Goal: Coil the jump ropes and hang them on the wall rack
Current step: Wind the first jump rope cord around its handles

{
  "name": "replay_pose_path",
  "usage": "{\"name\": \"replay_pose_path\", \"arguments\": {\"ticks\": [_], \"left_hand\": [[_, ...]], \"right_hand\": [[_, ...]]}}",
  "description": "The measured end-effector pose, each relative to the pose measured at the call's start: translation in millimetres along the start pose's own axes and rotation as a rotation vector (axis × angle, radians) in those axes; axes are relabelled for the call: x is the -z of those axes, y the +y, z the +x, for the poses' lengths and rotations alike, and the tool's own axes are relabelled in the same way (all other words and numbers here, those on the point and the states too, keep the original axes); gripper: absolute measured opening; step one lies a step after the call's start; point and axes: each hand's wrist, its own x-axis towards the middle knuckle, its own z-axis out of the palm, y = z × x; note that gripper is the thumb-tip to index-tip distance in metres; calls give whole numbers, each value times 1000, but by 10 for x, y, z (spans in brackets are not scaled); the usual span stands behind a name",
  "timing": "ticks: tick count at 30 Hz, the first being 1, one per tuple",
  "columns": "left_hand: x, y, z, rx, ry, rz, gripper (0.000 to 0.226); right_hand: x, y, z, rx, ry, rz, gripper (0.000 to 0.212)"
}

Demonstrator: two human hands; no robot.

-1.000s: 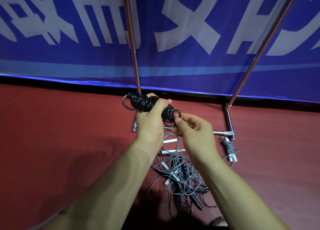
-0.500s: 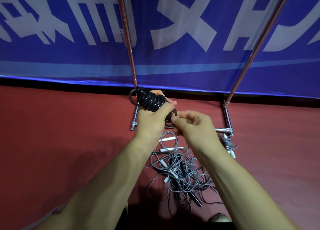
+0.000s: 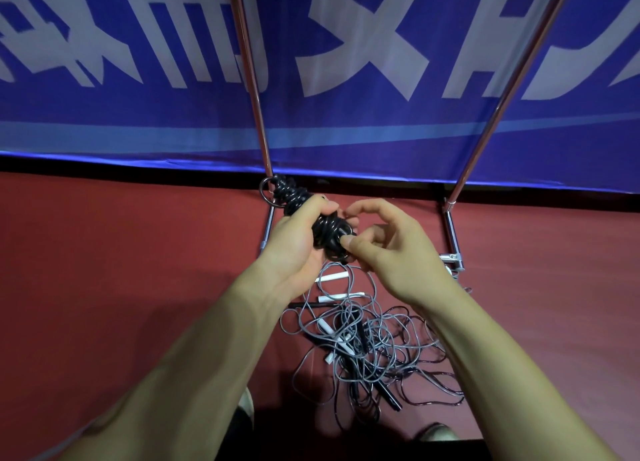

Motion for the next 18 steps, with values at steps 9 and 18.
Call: {"name": "replay_pose_path", "arguments": {"ticks": [9, 18], "left_hand": [[3, 50, -34, 98, 20, -64, 46], [48, 125, -92, 218, -4, 5, 28]], "right_hand": [[14, 64, 13, 36, 7, 4, 32], [55, 111, 18, 130, -79, -93, 34]]}}
